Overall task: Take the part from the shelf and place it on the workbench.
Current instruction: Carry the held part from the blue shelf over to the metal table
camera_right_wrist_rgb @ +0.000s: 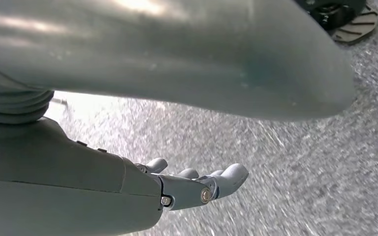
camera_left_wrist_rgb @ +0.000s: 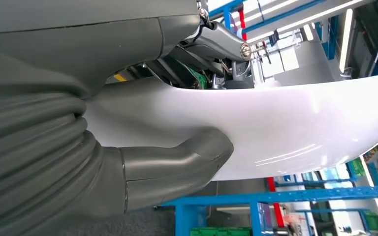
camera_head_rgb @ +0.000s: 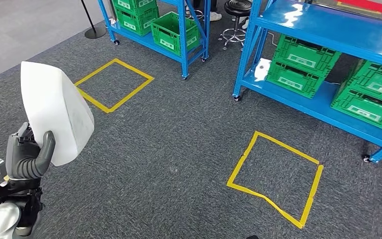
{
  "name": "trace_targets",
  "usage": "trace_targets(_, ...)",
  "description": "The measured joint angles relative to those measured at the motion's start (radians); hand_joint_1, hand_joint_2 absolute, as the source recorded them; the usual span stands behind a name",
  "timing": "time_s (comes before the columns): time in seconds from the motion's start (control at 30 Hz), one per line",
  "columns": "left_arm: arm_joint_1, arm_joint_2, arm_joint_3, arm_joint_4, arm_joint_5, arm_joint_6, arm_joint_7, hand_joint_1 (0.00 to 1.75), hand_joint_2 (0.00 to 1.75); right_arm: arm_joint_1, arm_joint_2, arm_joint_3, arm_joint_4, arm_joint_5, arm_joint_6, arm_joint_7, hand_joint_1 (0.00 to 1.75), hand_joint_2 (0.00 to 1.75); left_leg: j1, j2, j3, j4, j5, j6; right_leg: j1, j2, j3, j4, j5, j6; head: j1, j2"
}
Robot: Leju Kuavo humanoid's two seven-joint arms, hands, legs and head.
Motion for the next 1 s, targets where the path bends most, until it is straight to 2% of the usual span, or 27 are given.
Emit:
trace_targets(0.03, -0.002, 0.002, 0.000, -0.002, 0.000, -0.001, 0.004, 1.75, 1.75, -0.001, 0.000, 0.000, 0.000, -0.002, -0.001, 0.000, 0.00, 0.00, -0.002, 0.028, -0.013, 0.023, -0.014, -0.004, -0.001, -0.014, 0.003, -0.004, 0.003, -0.008, -0.003, 0.000)
trace_targets(0.1, -0.009, 0.002, -0.003, -0.003, 0.000, -0.003, 0.012, 1.75, 1.75, 0.001, 0.001, 0.000, 0.000, -0.007, -0.003, -0.001, 0.00, 0.00, -0.005, 0.096, -0.063, 0.131, -0.072, -0.008, 0.001, -0.044, 0.004, -0.008, 0.005, -0.017, -0.007, 0.000)
trace_targets(0.13, -0.012, 0.001, -0.004, -0.003, 0.000, -0.004, 0.016, 1.75, 1.75, 0.003, 0.001, 0.000, 0.000, -0.010, -0.004, -0.001, 0.00, 0.00, -0.005, 0.113, -0.094, 0.200, -0.103, -0.011, 0.003, -0.059, 0.004, -0.008, 0.004, -0.020, -0.008, 0.000)
trace_targets(0.17, -0.014, -0.001, -0.006, -0.001, 0.000, -0.006, 0.019, 1.75, 1.75, 0.006, 0.001, 0.000, 0.000, -0.013, -0.004, -0.001, 0.00, 0.00, -0.004, 0.120, -0.117, 0.252, -0.121, -0.012, 0.004, -0.074, 0.004, -0.007, 0.003, -0.021, -0.008, 0.000)
trace_targets(0.2, -0.014, -0.002, -0.007, 0.001, 0.000, -0.007, 0.022, 1.75, 1.75, 0.007, 0.001, 0.000, 0.000, -0.015, -0.004, -0.001, 0.00, 0.00, -0.004, 0.123, -0.124, 0.274, -0.122, -0.013, 0.005, -0.089, 0.004, -0.007, 0.002, -0.021, -0.008, 0.000)
trace_targets(0.23, -0.016, -0.004, -0.007, 0.003, 0.000, -0.008, 0.025, 1.75, 1.75, 0.007, 0.001, 0.000, 0.000, -0.017, -0.004, -0.001, 0.00, 0.00, -0.004, 0.126, -0.112, 0.257, -0.105, -0.012, 0.005, -0.102, 0.004, -0.006, 0.001, -0.021, -0.008, 0.000)
trace_targets(0.27, -0.019, -0.005, -0.008, 0.004, -0.001, -0.010, 0.027, 1.75, 1.75, 0.007, 0.001, 0.000, 0.000, -0.020, -0.004, -0.001, 0.00, 0.00, -0.004, 0.134, -0.081, 0.204, -0.076, -0.009, 0.006, -0.115, 0.006, -0.006, 0.000, -0.019, -0.008, 0.000)
trace_targets(0.33, -0.033, -0.010, -0.013, 0.007, -0.002, -0.012, 0.032, 1.75, 1.75, 0.007, 0.002, 0.000, 0.000, -0.025, -0.004, -0.001, 0.00, 0.00, -0.010, 0.177, -0.006, 0.070, -0.027, 0.001, 0.010, -0.137, 0.009, -0.004, -0.006, -0.012, -0.008, 0.000)
trace_targets(0.37, -0.043, -0.013, -0.016, 0.008, -0.004, -0.013, 0.035, 1.75, 1.75, 0.007, 0.002, 0.000, 0.000, -0.027, -0.005, -0.001, 0.00, 0.00, -0.013, 0.194, 0.017, 0.025, -0.017, 0.008, 0.014, -0.147, 0.011, -0.004, -0.008, -0.007, -0.007, 0.000)
trace_targets(0.4, -0.051, -0.016, -0.020, 0.010, -0.006, -0.014, 0.038, 1.75, 1.75, 0.007, 0.002, 0.000, 0.000, -0.029, -0.005, -0.001, 0.00, 0.00, -0.017, 0.202, 0.027, 0.003, -0.015, 0.015, 0.017, -0.158, 0.013, -0.004, -0.010, -0.002, -0.005, 0.000)
trace_targets(0.47, -0.060, -0.020, -0.025, 0.012, -0.010, -0.017, 0.044, 1.75, 1.75, 0.006, 0.002, -0.001, 0.000, -0.033, -0.004, -0.002, 0.00, 0.00, -0.018, 0.181, 0.025, -0.003, -0.014, 0.028, 0.020, -0.178, 0.017, -0.007, -0.012, 0.008, -0.002, 0.000)
trace_targets(0.5, -0.061, -0.022, -0.026, 0.012, -0.011, -0.018, 0.045, 1.75, 1.75, 0.004, 0.002, -0.002, 0.000, -0.036, -0.004, -0.002, 0.00, 0.00, -0.017, 0.169, 0.025, -0.006, -0.012, 0.034, 0.017, -0.168, 0.018, -0.003, -0.017, 0.015, -0.002, 0.000)
trace_targets(0.53, -0.064, -0.024, -0.026, 0.012, -0.012, -0.019, 0.047, 1.75, 1.75, 0.004, 0.002, -0.002, 0.000, -0.037, -0.005, -0.002, 0.00, 0.00, -0.015, 0.157, 0.025, -0.008, -0.009, 0.040, 0.015, -0.142, 0.012, 0.013, -0.029, 0.021, -0.001, 0.000)
trace_targets(0.6, -0.071, -0.031, -0.027, 0.013, -0.012, -0.019, 0.048, 1.75, 1.75, 0.005, 0.001, -0.003, 0.000, -0.038, -0.005, -0.002, 0.00, 0.00, -0.011, 0.135, 0.024, -0.011, -0.004, 0.049, 0.011, -0.073, -0.032, 0.107, -0.080, 0.029, 0.003, 0.000)
trace_targets(0.63, -0.074, -0.034, -0.028, 0.014, -0.012, -0.019, 0.049, 1.75, 1.75, 0.007, 0.001, -0.004, 0.000, -0.039, -0.005, -0.002, 0.00, 0.00, -0.011, 0.122, 0.022, -0.011, -0.003, 0.052, 0.011, -0.054, -0.066, 0.173, -0.110, 0.030, 0.003, 0.000)
trace_targets(0.67, -0.074, -0.038, -0.028, 0.015, -0.012, -0.019, 0.050, 1.75, 1.75, 0.010, 0.001, -0.004, 0.000, -0.040, -0.006, -0.002, 0.00, 0.00, -0.011, 0.108, 0.020, -0.010, -0.003, 0.053, 0.012, -0.047, -0.098, 0.233, -0.130, 0.030, 0.004, 0.000)
trace_targets(0.7, -0.074, -0.040, -0.029, 0.015, -0.014, -0.019, 0.051, 1.75, 1.75, 0.012, 0.001, -0.006, 0.000, -0.041, -0.007, -0.002, 0.00, 0.00, -0.012, 0.093, 0.019, -0.008, -0.002, 0.054, 0.012, -0.045, -0.118, 0.267, -0.133, 0.029, 0.004, 0.000)
trace_targets(0.73, -0.074, -0.042, -0.029, 0.016, -0.018, -0.019, 0.052, 1.75, 1.75, 0.014, 0.001, -0.007, 0.000, -0.041, -0.008, -0.002, 0.00, 0.00, -0.012, 0.078, 0.018, -0.006, -0.002, 0.053, 0.011, -0.043, -0.121, 0.262, -0.116, 0.027, 0.004, 0.000)
trace_targets(0.77, -0.074, -0.042, -0.029, 0.016, -0.023, -0.019, 0.053, 1.75, 1.75, 0.014, 0.001, -0.009, 0.000, -0.042, -0.009, -0.002, 0.00, 0.00, -0.011, 0.063, 0.017, -0.003, -0.002, 0.052, 0.010, -0.038, -0.105, 0.221, -0.083, 0.025, 0.004, 0.000)
trace_targets(0.83, -0.076, -0.043, -0.029, 0.013, -0.035, -0.019, 0.054, 1.75, 1.75, 0.014, 0.001, -0.011, 0.000, -0.044, -0.012, -0.002, 0.00, 0.00, -0.011, 0.036, 0.015, 0.001, -0.002, 0.046, 0.006, 0.001, -0.047, 0.088, -0.017, 0.021, 0.004, 0.000)
trace_targets(0.9, -0.084, -0.045, -0.029, 0.011, -0.042, -0.020, 0.056, 1.75, 1.75, 0.013, 0.001, -0.014, 0.000, -0.049, -0.014, -0.004, 0.00, 0.00, -0.010, 0.012, 0.010, 0.002, 0.001, 0.034, 0.006, 0.031, -0.016, 0.014, 0.004, 0.017, 0.004, 0.000)
trace_targets(0.93, -0.089, -0.045, -0.029, 0.010, -0.044, -0.021, 0.057, 1.75, 1.75, 0.013, 0.001, -0.016, 0.000, -0.052, -0.015, -0.005, 0.00, 0.00, -0.010, 0.000, 0.007, -0.001, 0.004, 0.026, 0.009, 0.027, -0.014, 0.009, 0.002, 0.013, 0.003, 0.000)
trace_targets(0.97, -0.093, -0.046, -0.029, 0.010, -0.046, -0.023, 0.059, 1.75, 1.75, 0.013, 0.001, -0.018, 0.000, -0.055, -0.015, -0.008, 0.00, 0.00, -0.008, -0.012, 0.003, -0.005, 0.008, 0.018, 0.009, 0.014, -0.012, 0.006, 0.005, 0.006, 0.003, 0.000)
trace_targets(1.0, -0.095, -0.045, -0.029, 0.010, -0.047, -0.026, 0.059, 1.75, 1.75, 0.012, 0.001, -0.020, 0.000, -0.058, -0.016, -0.010, 0.00, 0.00, -0.008, -0.008, 0.000, -0.004, 0.009, 0.013, 0.009, 0.001, -0.009, 0.002, 0.009, -0.001, 0.003, 0.000)
